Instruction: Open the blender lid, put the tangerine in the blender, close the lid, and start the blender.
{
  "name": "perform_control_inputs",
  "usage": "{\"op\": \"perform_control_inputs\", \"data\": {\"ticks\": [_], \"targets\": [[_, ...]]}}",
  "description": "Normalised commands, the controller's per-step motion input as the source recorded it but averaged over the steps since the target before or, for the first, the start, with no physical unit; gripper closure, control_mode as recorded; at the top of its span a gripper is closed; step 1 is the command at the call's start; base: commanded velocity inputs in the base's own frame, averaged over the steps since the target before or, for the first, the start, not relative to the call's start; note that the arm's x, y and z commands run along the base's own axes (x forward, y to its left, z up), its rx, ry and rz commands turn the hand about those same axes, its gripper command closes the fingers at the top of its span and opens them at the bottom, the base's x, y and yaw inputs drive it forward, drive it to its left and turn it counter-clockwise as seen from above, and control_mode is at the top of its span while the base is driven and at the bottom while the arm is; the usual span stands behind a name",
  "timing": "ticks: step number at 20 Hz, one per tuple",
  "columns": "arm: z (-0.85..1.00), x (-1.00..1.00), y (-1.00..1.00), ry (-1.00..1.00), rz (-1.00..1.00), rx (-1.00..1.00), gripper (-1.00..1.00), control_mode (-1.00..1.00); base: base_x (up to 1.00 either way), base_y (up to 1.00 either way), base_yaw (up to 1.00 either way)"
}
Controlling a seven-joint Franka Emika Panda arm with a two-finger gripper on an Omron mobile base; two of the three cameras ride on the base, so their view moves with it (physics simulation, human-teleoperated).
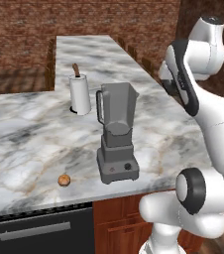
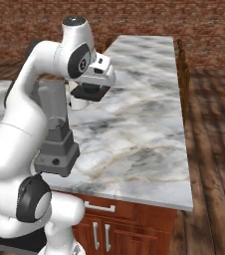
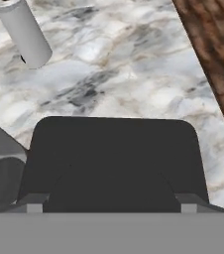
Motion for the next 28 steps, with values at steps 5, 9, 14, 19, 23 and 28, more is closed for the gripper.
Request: {"op": "perform_control_inputs", "data": {"ticks": [5,9,14,19,23,28], "targets": [[-1.00,-0.01,-1.00,0.19,-0.02,0.04,1.00,-1.00,0.00,0.00,0.00],[-1.00,0.00,-0.91,0.15,-0.02,0.01,1.00,-1.00,0.00,0.00,0.00],[-1.00,0.09,-0.56,0.18,-0.04,0.00,1.00,-1.00,0.00,0.00,0.00],[-0.97,0.39,-0.05,0.21,-0.02,-0.01,1.00,-1.00,0.00,0.00,0.00],[-0.60,0.24,0.00,0.05,-0.01,0.00,1.00,-1.00,0.00,0.00,0.00],[-0.65,0.26,0.00,0.00,0.00,0.04,1.00,-1.00,0.00,0.00,0.00]]}}
